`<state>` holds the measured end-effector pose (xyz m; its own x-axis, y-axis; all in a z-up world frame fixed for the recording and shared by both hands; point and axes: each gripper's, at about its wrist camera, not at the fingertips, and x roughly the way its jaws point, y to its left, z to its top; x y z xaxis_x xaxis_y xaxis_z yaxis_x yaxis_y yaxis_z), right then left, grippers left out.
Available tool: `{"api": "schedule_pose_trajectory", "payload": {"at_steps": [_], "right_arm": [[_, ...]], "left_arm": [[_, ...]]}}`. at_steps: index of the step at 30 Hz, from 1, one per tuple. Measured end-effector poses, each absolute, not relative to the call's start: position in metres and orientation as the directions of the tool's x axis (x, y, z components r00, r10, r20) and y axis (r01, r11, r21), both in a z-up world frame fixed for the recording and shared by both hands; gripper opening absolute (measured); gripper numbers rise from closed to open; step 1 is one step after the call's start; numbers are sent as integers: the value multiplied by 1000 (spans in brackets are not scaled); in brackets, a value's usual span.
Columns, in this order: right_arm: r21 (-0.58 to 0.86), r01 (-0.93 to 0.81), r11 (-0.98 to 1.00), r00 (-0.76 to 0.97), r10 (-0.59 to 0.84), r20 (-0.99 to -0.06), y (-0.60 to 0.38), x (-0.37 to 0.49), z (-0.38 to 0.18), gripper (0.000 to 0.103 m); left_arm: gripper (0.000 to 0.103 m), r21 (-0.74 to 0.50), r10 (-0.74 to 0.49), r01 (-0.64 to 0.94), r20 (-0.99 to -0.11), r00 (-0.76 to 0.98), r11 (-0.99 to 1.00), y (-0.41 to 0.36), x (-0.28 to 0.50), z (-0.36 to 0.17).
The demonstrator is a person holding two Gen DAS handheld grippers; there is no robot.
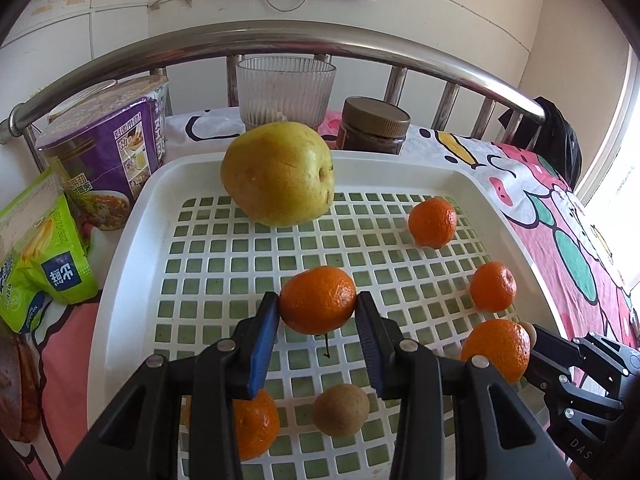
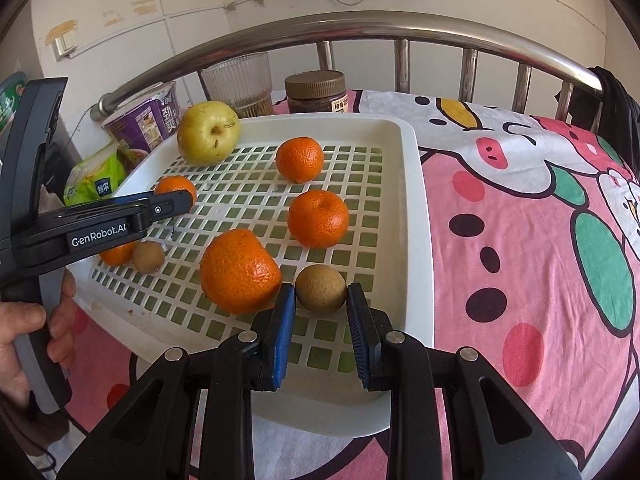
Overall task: Organize fruits
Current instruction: 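Carry the mandarin and kiwi into the tray and open both tools, then withdraw both tools from the tray toward the two cherry tomatoes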
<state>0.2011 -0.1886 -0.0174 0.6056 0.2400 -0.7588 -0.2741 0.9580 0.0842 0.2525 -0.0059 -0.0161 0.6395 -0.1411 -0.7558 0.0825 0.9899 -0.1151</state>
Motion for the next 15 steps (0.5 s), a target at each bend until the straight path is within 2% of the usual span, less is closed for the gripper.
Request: {"api": "schedule_pose_trajectory", "payload": {"at_steps": [2,3,4,5,6,7,8,9,10,11,13,15], "right_arm": [[85,-275,958,608,242,-756,-189,201,-17,26],[95,-274,957,611,250,-752,-191,201,-16,29],[105,-268,958,616,254,-745,-193,200,-15,36],[130,-272,954,623,277,-732,-195,198,-11,39],[149,-271,951,632,292,-717,-198,195,-6,48],[160,-266,951,653,299,-695,-201,191,0,64],[172,-264,949,681,310,-664,-205,186,7,72],[181,-257,949,709,312,-633,-209,181,14,87],[192,-249,949,737,314,-599,-213,175,21,93],[206,-246,947,756,321,-570,-218,170,28,94],[248,-237,939,782,336,-525,-227,162,40,97],[294,-232,927,803,353,-480,-236,154,50,100]], "left_arm": [[42,-112,-138,81,-758,638,990,-7,253,-15],[42,-114,-140,82,-758,637,990,-7,253,-16],[42,-121,-147,85,-759,634,989,-6,252,-15],[48,-132,-158,88,-757,634,987,-6,251,-13],[54,-141,-166,91,-750,640,986,-5,249,-10],[70,-149,-173,92,-736,654,984,-4,245,-4],[82,-155,-178,95,-714,677,983,-3,239,3],[86,-158,-183,101,-689,702,982,-1,232,12],[92,-157,-185,106,-666,723,982,-1,226,19],[98,-156,-185,110,-637,748,982,1,217,30],[102,-155,-182,111,-592,785,982,4,203,46],[103,-156,-174,104,-552,816,982,9,187,61]]}}
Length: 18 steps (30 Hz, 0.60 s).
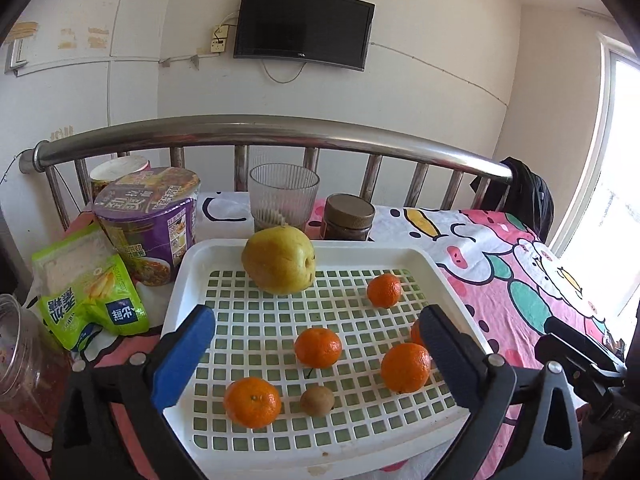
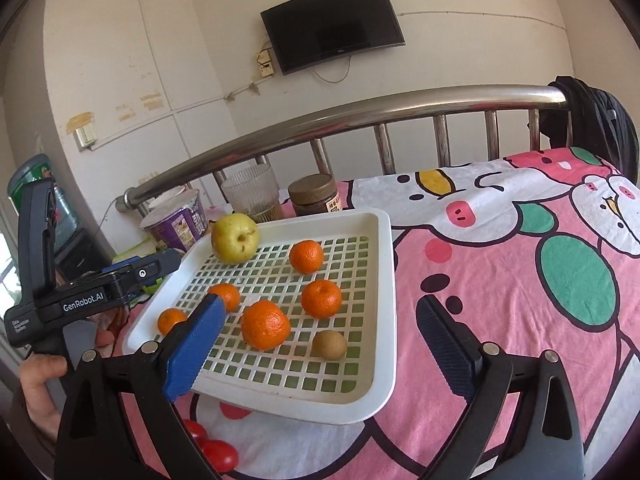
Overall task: Organize fruits
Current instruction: 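Withdraw both tools from the tray toward the two cherry tomatoes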
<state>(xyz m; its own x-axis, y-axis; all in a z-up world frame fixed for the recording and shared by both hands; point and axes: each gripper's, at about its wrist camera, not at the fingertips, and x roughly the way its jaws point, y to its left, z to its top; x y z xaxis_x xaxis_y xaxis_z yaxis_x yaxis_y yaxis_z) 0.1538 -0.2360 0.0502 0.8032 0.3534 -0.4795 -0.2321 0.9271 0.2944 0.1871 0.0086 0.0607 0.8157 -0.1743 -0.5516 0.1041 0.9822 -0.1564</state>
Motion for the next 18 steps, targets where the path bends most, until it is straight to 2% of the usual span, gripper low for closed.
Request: {"api": "schedule_pose_trajectory", "payload": {"at_steps": [9,18], "right_arm": [[333,-257,907,855,374,-359,-245,113,77,103],[345,-283,895,862,395,-317,-245,79,79,103]], "left_arm": [[103,-166,-164,97,-458,874,981,21,121,89],[103,-149,-160,104,-447,880,983,24,77,81]]}}
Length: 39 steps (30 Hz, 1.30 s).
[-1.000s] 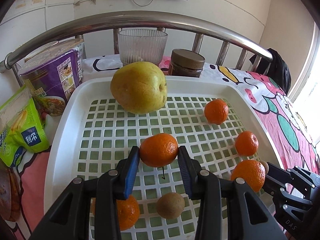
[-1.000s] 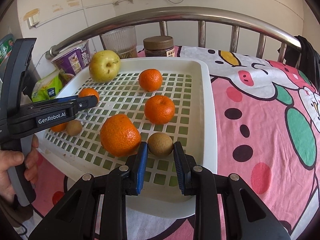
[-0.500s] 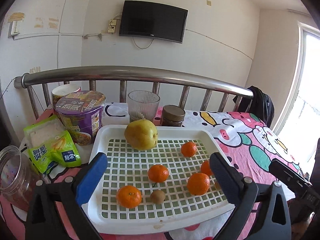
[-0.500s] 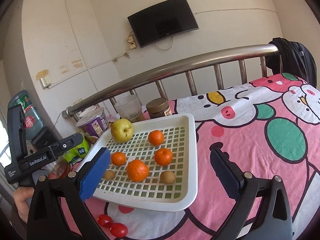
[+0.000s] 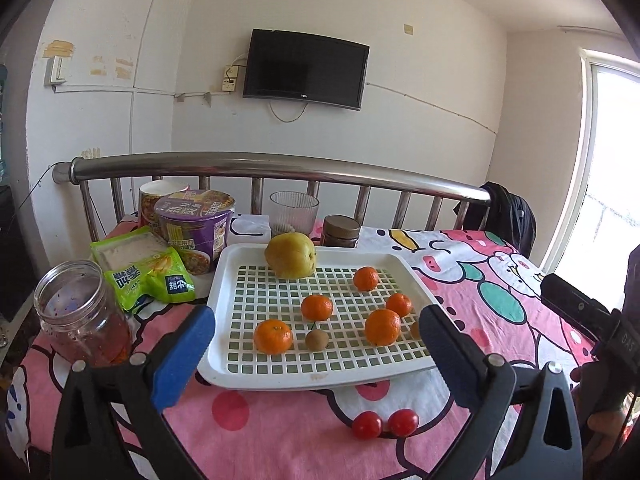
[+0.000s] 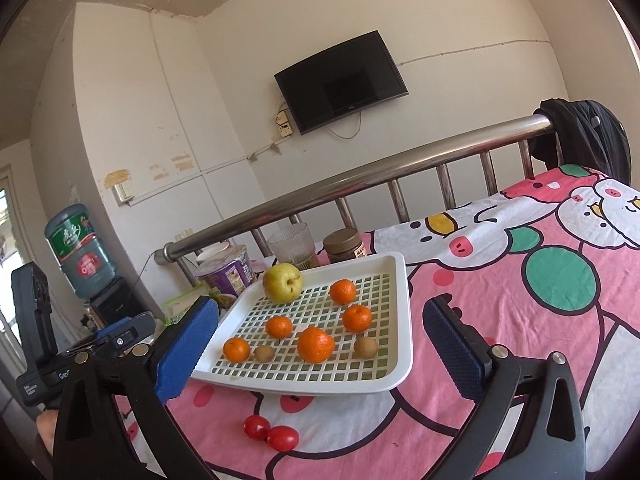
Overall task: Organize fruits
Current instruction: 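Withdraw both tools from the tray toward the two cherry tomatoes, then grasp a cherry tomato with the left tool while the right tool grasps the other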
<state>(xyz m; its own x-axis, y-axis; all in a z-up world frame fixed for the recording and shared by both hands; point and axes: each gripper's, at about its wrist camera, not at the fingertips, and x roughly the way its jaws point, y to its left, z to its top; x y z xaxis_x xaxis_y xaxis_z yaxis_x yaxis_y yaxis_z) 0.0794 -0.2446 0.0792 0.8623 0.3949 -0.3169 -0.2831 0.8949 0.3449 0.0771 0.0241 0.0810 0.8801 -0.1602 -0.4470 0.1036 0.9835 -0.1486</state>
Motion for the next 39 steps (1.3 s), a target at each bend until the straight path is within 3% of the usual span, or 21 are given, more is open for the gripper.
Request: {"api": "schedule_pose_trajectory", "payload": {"at_steps": [16,27,35,39], "right_arm": [[236,-319,918,819,392,-419,-223,54,51,103],[170,-307,936,757,349,-553,-218,55,25,103],[117,-335,935,692,329,-642,-203,62,5,102],[109,-345,932,664,325,-673,-199,66,-1,96]], "left_arm": [[103,-91,-157,128,-580,800,988,7,61,28],[102,-84,-163,145,-667,727,986,-4,70,1],[90,-106,-201,182,-725,659,978,-14,87,-15],[87,-94,-203,200,-736,646,975,-21,93,-19]]}}
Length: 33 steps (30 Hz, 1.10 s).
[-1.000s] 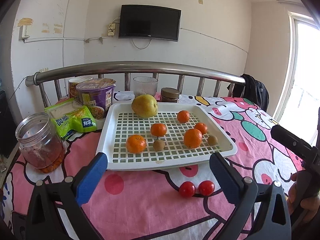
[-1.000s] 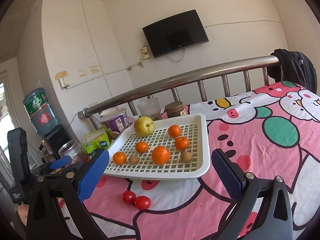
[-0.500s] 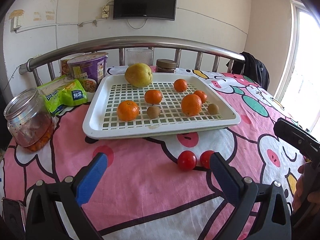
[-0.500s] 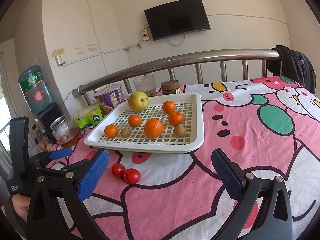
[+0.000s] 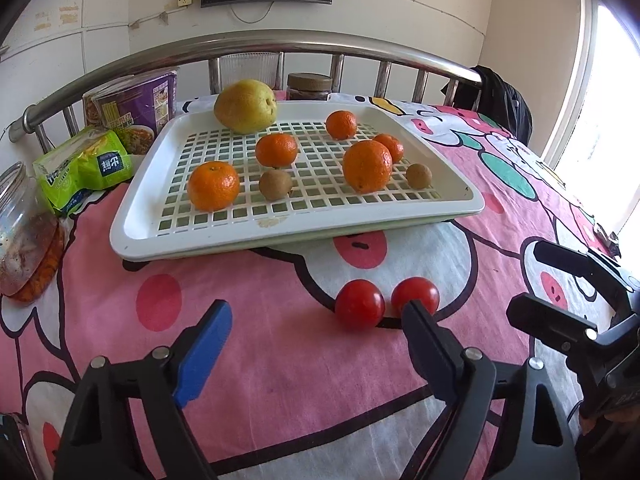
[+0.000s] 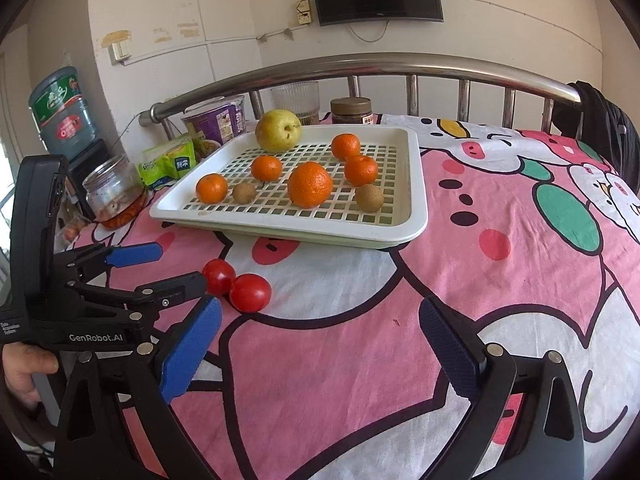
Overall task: Organize fruits
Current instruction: 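Grasp a cherry tomato with the left tool while the right tool grasps the other, then carry both cherry tomatoes into the tray and open both tools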
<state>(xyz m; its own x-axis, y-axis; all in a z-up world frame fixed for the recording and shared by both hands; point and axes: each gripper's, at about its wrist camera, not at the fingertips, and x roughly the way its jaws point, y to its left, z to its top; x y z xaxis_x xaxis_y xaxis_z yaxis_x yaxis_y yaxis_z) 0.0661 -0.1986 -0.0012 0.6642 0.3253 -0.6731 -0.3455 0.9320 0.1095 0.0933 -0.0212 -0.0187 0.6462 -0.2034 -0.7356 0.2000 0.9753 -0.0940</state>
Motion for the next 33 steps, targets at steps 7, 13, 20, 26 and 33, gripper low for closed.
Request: {"api": "schedule_pose_trajectory", "payload": {"at_steps": [7,13,20,26,33], "right_arm": [[99,-372,923,620,326,-714,-188,72,-12,80],[79,-413,907,590,332,-736,-172,73,-17,69],[82,-441,894,550,342,-762,-157,79,-23,58],[84,-445,891,530,339,-777,-144,88,-27,50],[73,-434,898,525,317,-790,-135,93,-32,38]], "left_arm": [[66,-124,-235,221,-764,600,967,-27,105,-27],[36,-145,-277,264,-770,574,953,-33,107,-31],[31,-158,-284,258,-761,583,953,-22,102,-31],[31,-150,-246,204,-750,614,967,-1,96,-27],[31,-119,-212,185,-738,641,975,6,91,-23]]}}
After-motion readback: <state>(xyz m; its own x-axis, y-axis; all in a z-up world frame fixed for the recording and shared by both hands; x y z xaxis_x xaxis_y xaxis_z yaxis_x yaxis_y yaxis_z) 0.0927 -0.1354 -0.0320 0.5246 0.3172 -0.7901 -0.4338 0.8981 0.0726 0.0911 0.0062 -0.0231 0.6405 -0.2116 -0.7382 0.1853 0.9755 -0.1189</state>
